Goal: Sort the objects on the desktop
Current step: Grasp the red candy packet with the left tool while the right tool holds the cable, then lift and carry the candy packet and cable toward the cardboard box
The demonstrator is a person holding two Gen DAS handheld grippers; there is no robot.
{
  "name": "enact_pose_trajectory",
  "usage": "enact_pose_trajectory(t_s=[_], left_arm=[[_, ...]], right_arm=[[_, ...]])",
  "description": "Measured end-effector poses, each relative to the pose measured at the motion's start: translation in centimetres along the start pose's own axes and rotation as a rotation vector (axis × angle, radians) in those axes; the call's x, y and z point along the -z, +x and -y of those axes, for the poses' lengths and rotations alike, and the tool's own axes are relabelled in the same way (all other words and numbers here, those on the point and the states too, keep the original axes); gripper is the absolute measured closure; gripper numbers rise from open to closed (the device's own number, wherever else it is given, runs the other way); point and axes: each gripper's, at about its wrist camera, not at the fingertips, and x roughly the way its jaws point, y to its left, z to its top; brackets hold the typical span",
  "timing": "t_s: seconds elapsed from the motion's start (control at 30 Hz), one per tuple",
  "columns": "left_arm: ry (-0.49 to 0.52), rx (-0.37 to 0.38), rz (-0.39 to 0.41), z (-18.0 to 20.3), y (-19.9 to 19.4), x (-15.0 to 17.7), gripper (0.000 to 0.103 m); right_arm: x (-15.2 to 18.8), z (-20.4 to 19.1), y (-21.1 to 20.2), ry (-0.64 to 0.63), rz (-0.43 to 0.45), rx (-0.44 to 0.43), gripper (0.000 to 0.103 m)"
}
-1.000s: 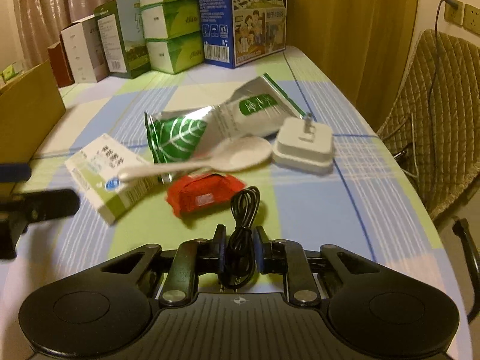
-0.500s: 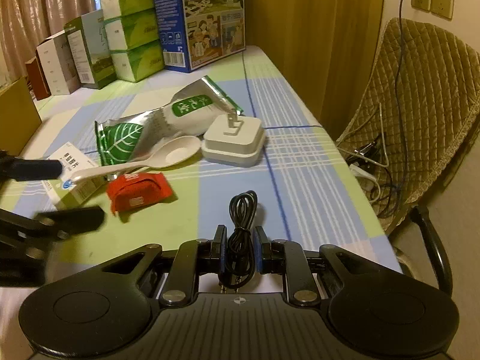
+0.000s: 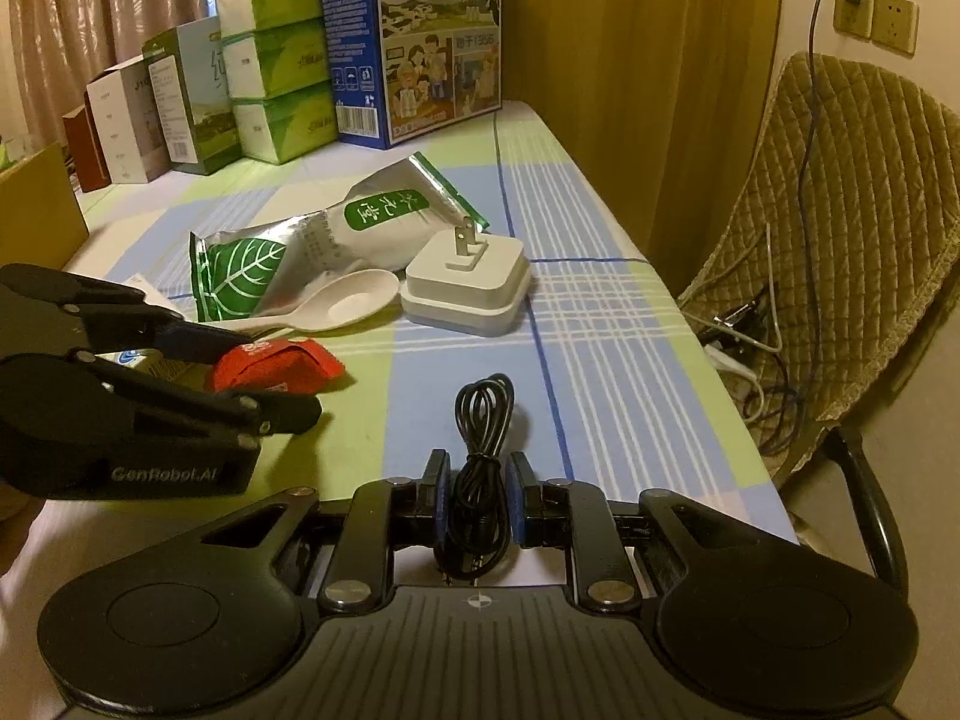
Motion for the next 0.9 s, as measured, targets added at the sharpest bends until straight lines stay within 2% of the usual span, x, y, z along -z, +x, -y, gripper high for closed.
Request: enact_pose_trajectory(t_s=[0.1,0.27,0.57,0.73,0.83,0.9], left_arm=[[0.003,-0.009,-0.001,0.3,-0.2,0.0,0.074],[-0.003,-0.033,-0.015,1.2,-2.2,1.4,0.075],[-0.141,-0.119,-0.025,1.3,-9.0,7.2,0.076],[-0.197,-0.146,-0.032,1.2,-10.9,9.5,0.074],[-0.203,-0.153,-0.024,1.1,-11.4,9.9,0.068],[-0.212,-0.149,-0.02,0.9,-11.4,9.9,0.063]], right_arm=[[0.1,-0.2,0.0,-0.014,0.004,0.009,0.088],[0.4,-0.6,-0.7,-0.011,-0.017,-0.008,0.088],[3.4,-4.0,-4.4,-0.056,-0.06,-0.086,0.088],[4.5,-4.9,-5.0,-0.083,-0.041,-0.068,0.086],[4.3,-4.9,-4.9,-0.087,-0.048,-0.054,0.08],[4.2,-4.8,-4.8,-0.084,-0.043,-0.047,0.069]])
